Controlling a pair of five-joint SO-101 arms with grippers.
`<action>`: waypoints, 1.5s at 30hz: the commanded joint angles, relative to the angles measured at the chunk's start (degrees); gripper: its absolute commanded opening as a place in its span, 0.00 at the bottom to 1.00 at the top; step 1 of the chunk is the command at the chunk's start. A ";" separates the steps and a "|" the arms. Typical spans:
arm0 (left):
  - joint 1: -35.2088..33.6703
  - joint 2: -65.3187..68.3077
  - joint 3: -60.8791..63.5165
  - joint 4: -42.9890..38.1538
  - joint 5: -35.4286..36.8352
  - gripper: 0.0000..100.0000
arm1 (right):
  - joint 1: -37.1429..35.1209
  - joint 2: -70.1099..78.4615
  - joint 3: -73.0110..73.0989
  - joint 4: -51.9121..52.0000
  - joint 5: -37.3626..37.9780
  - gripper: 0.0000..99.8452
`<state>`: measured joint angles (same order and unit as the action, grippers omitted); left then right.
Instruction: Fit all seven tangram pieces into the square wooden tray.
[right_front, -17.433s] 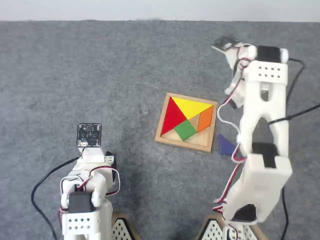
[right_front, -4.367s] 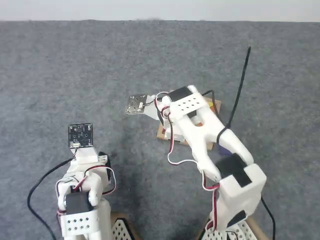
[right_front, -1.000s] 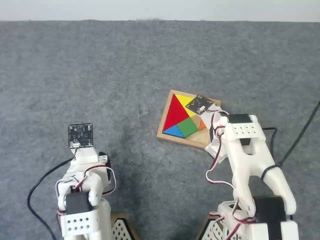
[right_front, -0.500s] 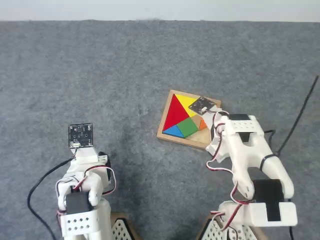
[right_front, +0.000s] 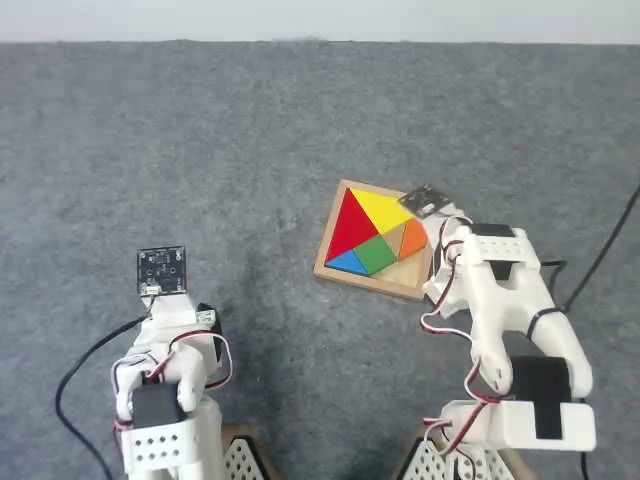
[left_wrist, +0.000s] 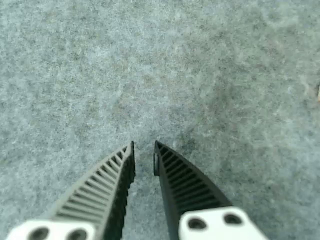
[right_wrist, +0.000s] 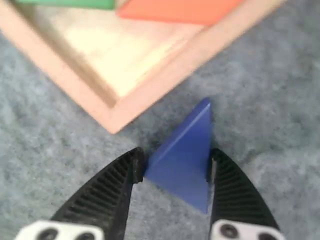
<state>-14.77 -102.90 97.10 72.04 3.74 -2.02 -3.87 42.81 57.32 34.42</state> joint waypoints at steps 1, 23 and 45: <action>-0.18 -1.05 -0.66 0.26 0.53 0.06 | 1.98 -0.13 -8.00 4.97 -10.81 0.16; -0.18 -1.05 -0.66 0.26 0.53 0.06 | -9.54 0.48 -30.07 22.55 -12.66 0.16; -0.18 -1.05 -0.66 0.26 0.53 0.06 | -4.18 8.13 -14.42 4.70 -22.24 0.30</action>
<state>-14.77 -102.90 97.10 72.04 3.74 -6.24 0.62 28.84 65.67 13.14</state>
